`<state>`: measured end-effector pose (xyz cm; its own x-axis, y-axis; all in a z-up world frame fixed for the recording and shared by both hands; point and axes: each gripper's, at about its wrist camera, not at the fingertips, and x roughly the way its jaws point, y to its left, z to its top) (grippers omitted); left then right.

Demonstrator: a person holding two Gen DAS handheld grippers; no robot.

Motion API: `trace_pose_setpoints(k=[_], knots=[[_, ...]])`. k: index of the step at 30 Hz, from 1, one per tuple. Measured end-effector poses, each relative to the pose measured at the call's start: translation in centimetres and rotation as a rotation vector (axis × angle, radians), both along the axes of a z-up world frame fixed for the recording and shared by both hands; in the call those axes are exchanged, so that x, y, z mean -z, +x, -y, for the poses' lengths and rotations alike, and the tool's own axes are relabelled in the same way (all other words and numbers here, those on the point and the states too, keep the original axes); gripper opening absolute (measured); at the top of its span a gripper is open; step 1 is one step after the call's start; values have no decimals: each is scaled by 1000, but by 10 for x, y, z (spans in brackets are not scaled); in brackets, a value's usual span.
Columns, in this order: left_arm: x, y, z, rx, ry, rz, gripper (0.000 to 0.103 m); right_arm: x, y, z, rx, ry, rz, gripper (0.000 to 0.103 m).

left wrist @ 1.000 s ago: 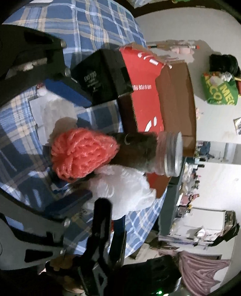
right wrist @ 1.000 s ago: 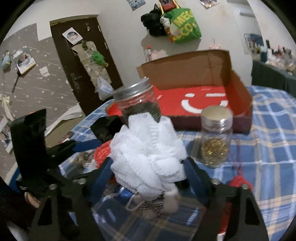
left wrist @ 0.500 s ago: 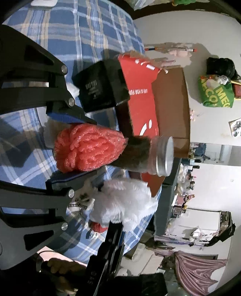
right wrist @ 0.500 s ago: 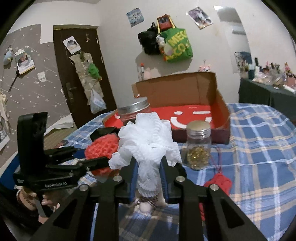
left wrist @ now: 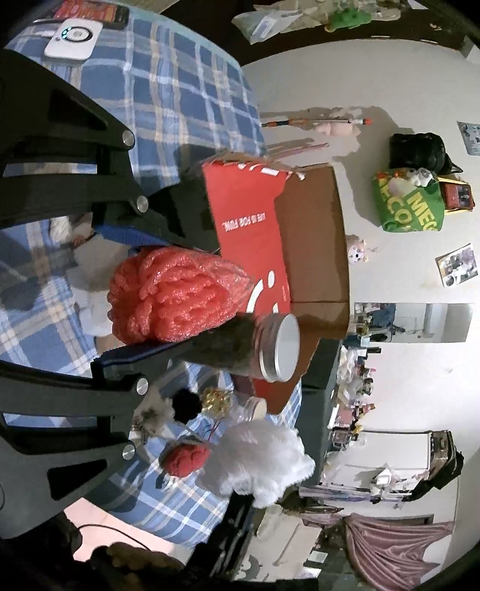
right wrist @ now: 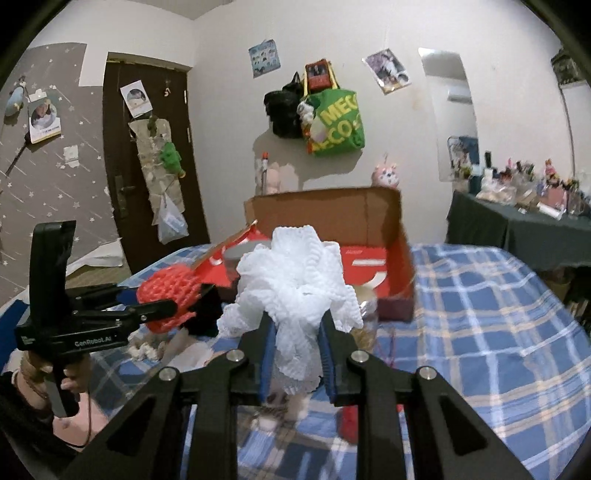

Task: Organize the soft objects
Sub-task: 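Carry both sponges over the red box with both tools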

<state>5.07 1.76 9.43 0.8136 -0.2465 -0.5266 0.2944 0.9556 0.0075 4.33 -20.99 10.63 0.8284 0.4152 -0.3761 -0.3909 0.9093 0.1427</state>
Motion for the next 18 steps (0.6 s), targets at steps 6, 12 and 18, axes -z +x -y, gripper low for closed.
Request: trace_pose_setpoints(k=[6,12,18], knots=[[-14,8,-4,-8,14,24,42,-16,5,8,26,-19,47,23],[-24,20,-8,-12,24,38,42,-30,16,12,52,-53,87,23],[-29,40,-12,-11,27,25,42,-37,35,13,61,-81,97,23]])
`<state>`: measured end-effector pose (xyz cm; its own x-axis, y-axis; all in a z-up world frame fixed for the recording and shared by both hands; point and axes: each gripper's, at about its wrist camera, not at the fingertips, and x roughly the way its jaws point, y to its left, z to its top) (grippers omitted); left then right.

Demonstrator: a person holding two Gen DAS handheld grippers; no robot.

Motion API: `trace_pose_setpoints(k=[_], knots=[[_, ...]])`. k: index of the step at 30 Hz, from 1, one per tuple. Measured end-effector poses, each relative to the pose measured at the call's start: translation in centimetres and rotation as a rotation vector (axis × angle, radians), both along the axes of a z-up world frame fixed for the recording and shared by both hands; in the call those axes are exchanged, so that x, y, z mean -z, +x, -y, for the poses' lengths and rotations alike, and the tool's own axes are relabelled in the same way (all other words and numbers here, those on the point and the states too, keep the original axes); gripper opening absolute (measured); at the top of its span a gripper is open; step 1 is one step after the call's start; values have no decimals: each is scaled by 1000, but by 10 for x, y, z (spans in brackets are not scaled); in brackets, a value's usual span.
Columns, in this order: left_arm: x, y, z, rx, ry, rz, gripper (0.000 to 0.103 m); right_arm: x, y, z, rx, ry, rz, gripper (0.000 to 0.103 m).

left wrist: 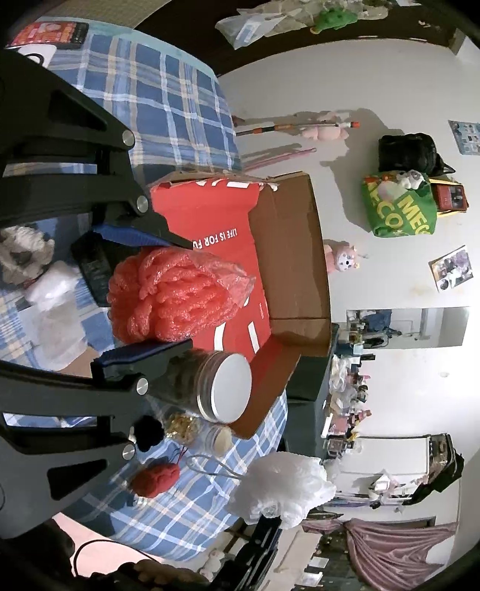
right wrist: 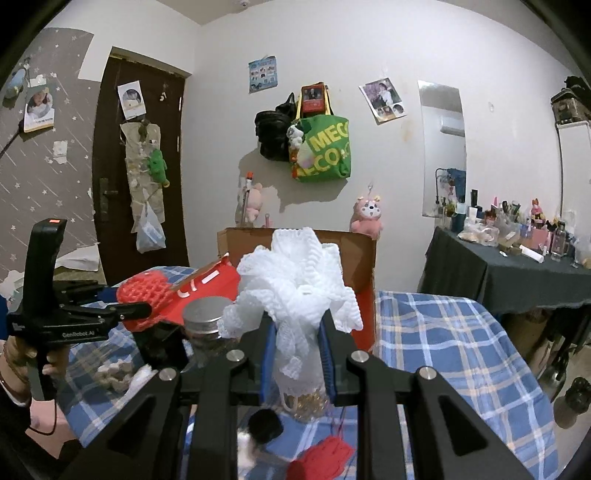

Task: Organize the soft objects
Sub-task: 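Carry both sponges over the red box with both tools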

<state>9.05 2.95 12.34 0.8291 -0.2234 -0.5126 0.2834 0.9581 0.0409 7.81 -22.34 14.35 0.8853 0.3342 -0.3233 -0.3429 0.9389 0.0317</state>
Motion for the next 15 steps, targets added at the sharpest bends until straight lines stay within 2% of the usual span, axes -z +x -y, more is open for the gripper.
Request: trace_pose_setpoints(k=[7,15], knots=[[-5,24,-5,5,-12,-32,42,-1,20,-3,2,-17,-10,23],[3,45,-5,18,8,-82,42,3,45,-3,13,-47,-44,23]])
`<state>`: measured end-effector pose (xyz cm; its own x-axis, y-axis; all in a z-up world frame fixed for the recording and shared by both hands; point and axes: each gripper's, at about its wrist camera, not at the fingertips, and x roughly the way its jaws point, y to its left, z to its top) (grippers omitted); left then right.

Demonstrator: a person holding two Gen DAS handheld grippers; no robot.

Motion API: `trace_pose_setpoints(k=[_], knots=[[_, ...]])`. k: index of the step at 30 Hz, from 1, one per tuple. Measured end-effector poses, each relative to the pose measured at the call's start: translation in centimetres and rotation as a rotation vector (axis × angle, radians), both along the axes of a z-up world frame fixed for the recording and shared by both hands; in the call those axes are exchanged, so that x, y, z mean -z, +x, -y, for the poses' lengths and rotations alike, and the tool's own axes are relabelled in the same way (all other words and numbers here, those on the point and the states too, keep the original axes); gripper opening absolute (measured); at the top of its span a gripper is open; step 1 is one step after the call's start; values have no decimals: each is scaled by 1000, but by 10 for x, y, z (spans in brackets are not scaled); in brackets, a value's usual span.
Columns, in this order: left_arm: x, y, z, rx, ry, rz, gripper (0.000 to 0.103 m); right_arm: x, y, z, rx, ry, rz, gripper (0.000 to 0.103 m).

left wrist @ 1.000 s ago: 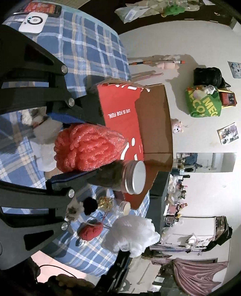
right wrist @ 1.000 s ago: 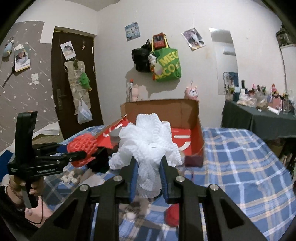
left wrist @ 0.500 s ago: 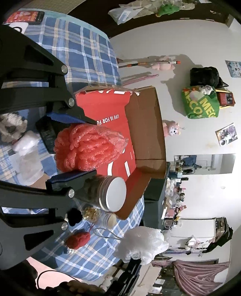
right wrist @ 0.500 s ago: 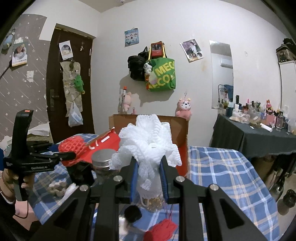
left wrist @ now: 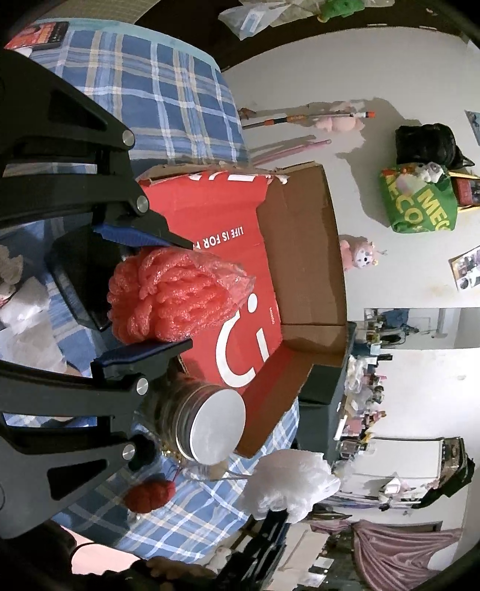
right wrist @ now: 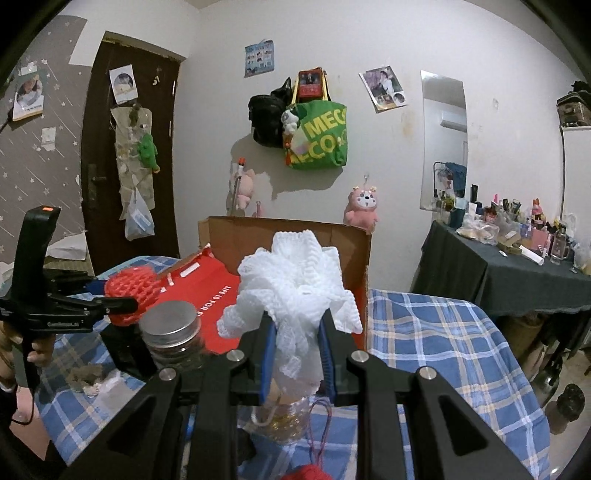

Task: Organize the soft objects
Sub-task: 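Carry both sponges over the red box with both tools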

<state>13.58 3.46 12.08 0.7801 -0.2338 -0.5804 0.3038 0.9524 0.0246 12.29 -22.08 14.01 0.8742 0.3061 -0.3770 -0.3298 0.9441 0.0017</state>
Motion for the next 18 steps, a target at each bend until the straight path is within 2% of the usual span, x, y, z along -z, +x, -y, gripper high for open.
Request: trace_pose_setpoints(k=[9,18], knots=[[1,31,0,23,8,-58,42,-4,39,0,-27,-23,-43,23],[-4,89,4,55,57,-145,42,-11,106,-21,-62,-130,-132,23]])
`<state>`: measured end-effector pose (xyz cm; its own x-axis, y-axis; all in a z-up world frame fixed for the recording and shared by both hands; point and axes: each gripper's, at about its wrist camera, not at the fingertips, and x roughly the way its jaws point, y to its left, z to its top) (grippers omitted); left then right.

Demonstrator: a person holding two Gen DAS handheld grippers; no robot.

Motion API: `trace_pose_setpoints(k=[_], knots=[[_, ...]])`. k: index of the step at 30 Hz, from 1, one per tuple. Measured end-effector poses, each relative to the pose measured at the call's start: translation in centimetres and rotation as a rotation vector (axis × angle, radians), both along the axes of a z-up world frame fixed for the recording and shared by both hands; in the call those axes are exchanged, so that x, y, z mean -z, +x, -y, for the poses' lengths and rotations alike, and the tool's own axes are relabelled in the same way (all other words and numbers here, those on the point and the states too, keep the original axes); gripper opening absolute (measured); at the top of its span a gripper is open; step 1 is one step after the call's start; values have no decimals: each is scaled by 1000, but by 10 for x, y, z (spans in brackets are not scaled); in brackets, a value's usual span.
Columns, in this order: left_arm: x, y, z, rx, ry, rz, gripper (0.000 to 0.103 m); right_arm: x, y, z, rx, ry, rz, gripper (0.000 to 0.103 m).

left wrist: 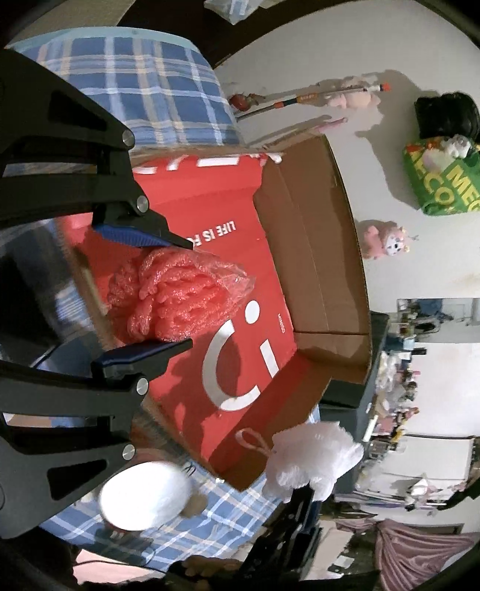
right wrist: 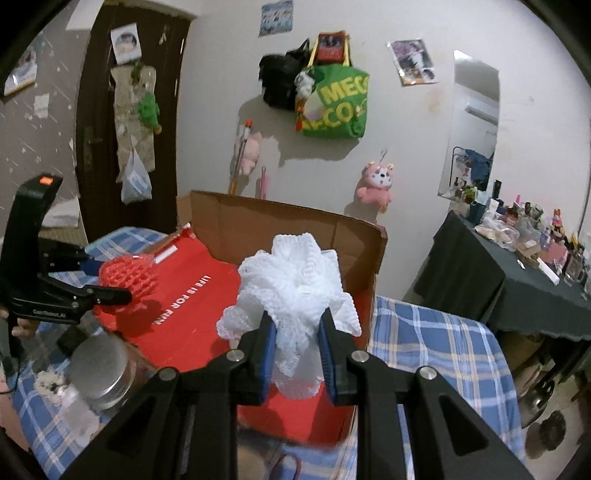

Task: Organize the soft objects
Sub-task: 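Carry both sponges over the red box with both tools, then lower both sponges into the red box and open both tools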

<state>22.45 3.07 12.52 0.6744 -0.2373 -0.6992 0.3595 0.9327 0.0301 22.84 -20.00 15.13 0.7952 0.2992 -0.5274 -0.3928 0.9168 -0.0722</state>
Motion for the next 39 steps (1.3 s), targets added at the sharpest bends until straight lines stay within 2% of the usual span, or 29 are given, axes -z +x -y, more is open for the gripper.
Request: trace_pose_setpoints(k=[7,12,18,24,30,39], knots=[[-1,63,17,27,44,-81,42,4,75,-32,-19,-83,-141,23],[13,109,33,28,88,-149,42,24,126,-53,6,-132,-261,23],[33,154,44,21,149,-197,42,45,166,-64,27,-163,-343,24],[52,180,50,-9,184,-220,43,63,183,-68,37,-159,-385,24],[59,188,55,-11,175,-198,45,70,185,-69,31,-120,-400,28],[60,187,55,-5,142,-199,50,72,187,-70,27,-124,-417,41]])
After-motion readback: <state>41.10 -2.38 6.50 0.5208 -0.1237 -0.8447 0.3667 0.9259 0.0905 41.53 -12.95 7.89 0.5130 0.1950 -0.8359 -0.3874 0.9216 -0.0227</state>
